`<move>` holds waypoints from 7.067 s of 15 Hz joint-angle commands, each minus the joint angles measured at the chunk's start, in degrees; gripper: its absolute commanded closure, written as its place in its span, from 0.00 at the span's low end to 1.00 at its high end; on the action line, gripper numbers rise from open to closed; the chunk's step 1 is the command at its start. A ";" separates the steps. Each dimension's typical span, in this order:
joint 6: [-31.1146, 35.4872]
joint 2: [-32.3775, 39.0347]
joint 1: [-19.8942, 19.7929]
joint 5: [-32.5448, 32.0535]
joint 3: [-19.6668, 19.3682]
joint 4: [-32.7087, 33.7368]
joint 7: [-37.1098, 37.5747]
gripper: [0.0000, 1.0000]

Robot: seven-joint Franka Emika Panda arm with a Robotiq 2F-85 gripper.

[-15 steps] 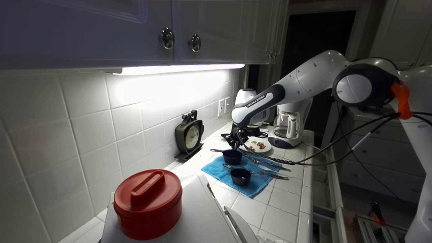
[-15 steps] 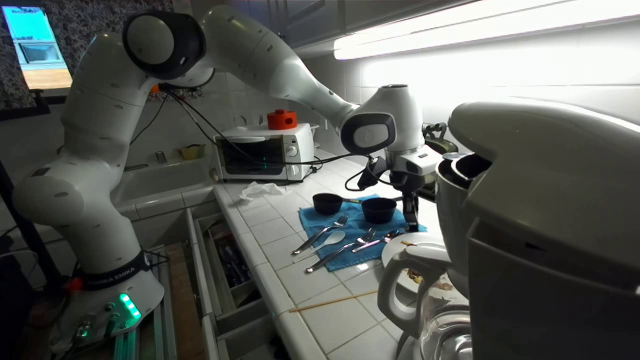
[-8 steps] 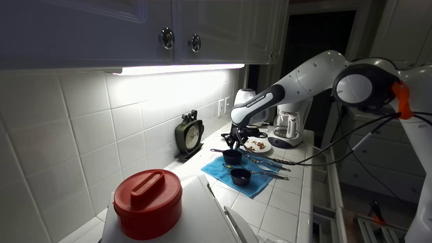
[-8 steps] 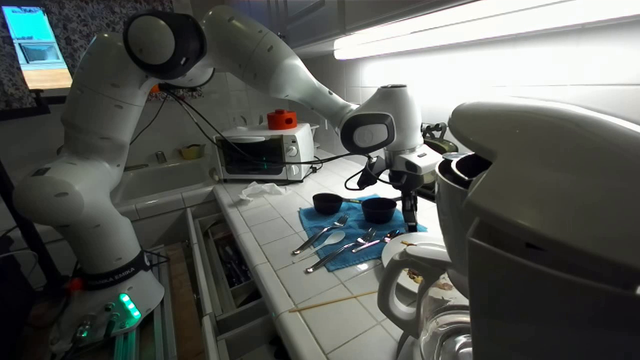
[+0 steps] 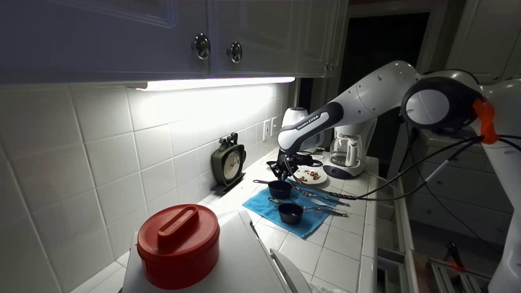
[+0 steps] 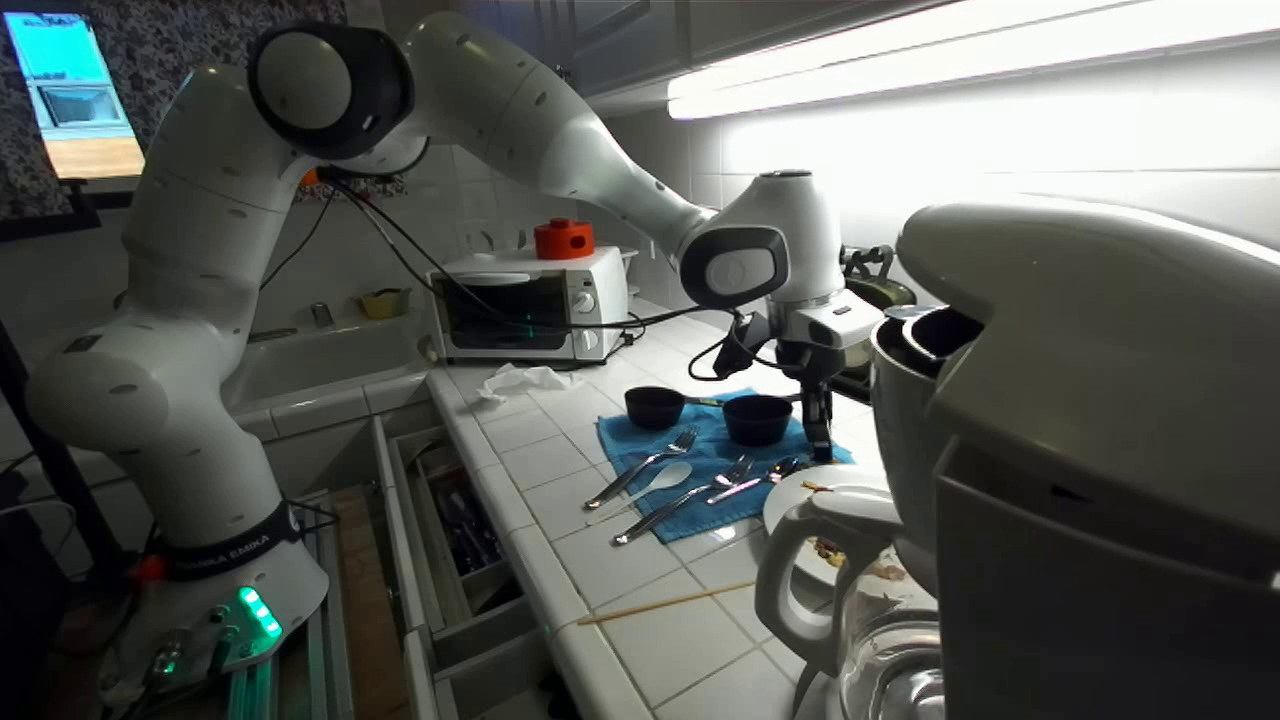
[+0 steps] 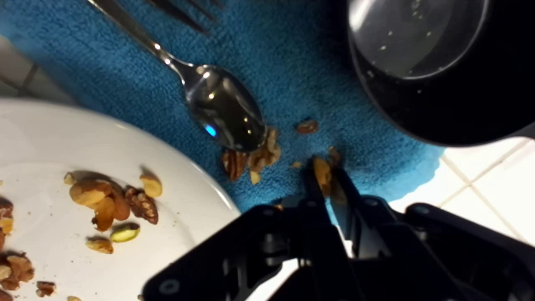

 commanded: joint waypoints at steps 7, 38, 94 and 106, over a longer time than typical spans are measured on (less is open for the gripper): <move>0.66 -1.91 0.08 -0.28 0.30 -1.74 -0.67 0.93; 1.00 -2.72 0.49 -0.78 -0.13 -3.48 -0.43 0.68; 2.22 -3.66 0.11 -0.93 -0.70 -3.85 -1.08 0.87; 1.84 -2.18 0.06 -1.06 -0.85 -3.89 -0.92 0.88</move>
